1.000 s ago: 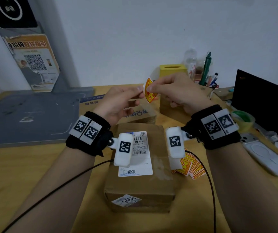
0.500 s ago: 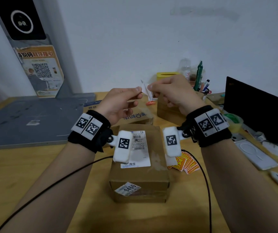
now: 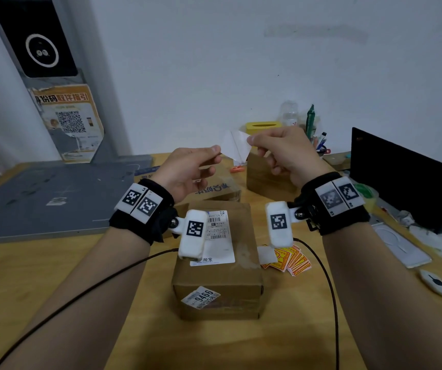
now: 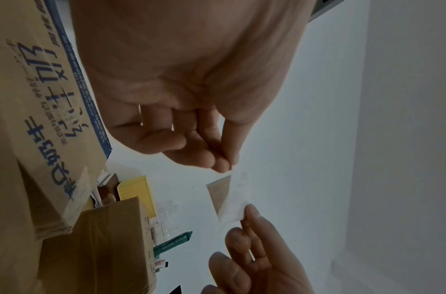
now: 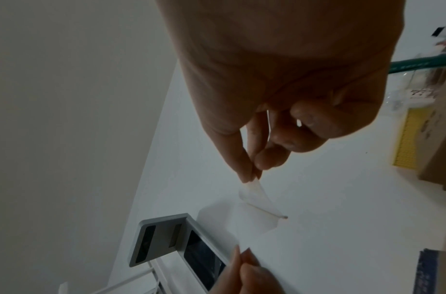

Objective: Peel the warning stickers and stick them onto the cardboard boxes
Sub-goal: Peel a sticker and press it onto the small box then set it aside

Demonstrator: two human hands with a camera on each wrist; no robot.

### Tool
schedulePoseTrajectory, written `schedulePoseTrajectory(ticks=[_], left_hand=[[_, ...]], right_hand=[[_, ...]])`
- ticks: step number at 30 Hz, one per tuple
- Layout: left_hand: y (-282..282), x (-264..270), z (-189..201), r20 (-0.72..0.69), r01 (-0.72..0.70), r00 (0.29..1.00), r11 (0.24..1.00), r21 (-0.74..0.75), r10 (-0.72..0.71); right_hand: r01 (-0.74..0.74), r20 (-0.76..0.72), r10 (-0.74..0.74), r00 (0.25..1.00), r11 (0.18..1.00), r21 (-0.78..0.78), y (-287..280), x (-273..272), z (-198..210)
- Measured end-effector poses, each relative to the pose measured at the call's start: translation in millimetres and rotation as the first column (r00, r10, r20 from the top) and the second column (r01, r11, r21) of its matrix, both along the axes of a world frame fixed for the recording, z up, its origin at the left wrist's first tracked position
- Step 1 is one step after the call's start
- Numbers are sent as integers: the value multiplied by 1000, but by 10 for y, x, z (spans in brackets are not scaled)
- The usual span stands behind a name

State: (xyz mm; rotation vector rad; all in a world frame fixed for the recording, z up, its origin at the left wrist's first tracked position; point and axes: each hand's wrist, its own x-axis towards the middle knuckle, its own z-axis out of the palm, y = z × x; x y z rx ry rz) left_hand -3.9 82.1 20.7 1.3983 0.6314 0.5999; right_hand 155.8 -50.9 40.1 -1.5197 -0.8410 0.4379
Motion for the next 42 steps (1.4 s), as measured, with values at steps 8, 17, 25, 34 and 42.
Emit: schedulePoseTrajectory(ticks=[8,17,25,34,42], left_hand=[[-96,101,-5,-30,10,1000,999,39,-9],[-258,402,2,-115,54,992,998,37,-49],[-515,828,-34,-291,142,948,990,18,-131],[-538,730,-12,-196,120,974,992,29,-112],[-432,263,-27,-119,35,992,998,52,-29]], right_hand=[[70,-49,-70,996,998,1,-147,200,-111],[284,-44,-284,958,959,3,-377,576,-206],[268,-48,-269,962,963,-16,-502,626,-280],[198,31,-196,980,979,-45,-520,467,-244],[-12,75,22,997,991,-137,-428,49,-232]])
